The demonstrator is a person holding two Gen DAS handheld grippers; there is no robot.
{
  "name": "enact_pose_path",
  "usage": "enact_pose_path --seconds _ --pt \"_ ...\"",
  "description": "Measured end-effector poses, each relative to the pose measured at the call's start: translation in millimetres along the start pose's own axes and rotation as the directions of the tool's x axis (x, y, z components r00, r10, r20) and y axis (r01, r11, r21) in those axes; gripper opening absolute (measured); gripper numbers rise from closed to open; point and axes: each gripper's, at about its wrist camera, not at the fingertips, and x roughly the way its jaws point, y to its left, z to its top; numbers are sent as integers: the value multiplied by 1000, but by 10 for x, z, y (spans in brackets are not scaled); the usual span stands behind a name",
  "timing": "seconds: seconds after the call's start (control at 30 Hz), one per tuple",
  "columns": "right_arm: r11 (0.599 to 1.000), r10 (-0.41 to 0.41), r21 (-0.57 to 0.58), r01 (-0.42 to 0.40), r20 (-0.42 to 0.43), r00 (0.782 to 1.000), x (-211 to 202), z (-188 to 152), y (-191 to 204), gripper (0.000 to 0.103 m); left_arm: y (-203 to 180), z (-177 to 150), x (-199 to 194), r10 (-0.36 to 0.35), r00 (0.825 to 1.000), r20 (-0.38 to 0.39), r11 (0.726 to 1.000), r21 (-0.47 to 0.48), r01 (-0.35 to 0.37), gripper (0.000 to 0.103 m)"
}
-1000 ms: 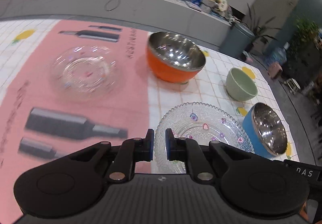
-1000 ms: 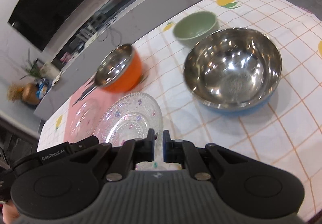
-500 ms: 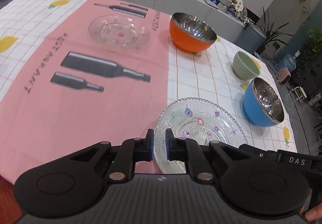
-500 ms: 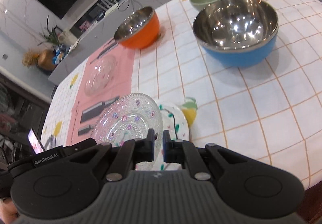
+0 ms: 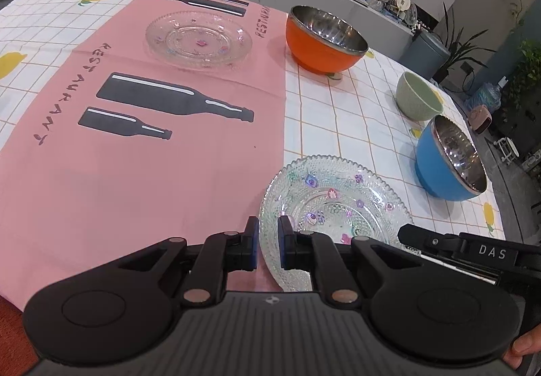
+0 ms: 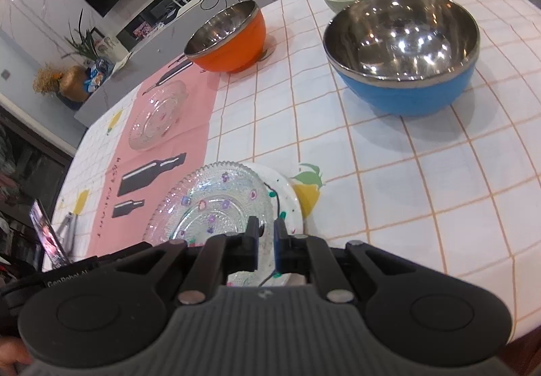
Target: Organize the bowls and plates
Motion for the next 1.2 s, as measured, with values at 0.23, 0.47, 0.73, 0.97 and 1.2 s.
enact_pose_path --seconds 0.23,0.47,0.73,0.97,1.2 --pt "1000 -23 -8 23 -20 1000 87 6 -47 7 -59 -36 81 32 999 -14 999 42 -31 12" --pt "999 -21 -31 20 -21 1000 118 29 -44 7 -62 -24 97 45 999 -9 997 56 -44 12" --pt "985 -75 -158 73 -5 997 125 16 107 9 -90 -34 129 54 998 -20 995 85 -52 13" --pt "969 -106 -226 104 1 994 134 2 184 11 -101 -22 128 62 998 -25 993 98 -59 13" --pt "946 -150 -289 149 17 989 145 -25 246 14 -88 -21 127 51 998 -24 994 95 -49 13"
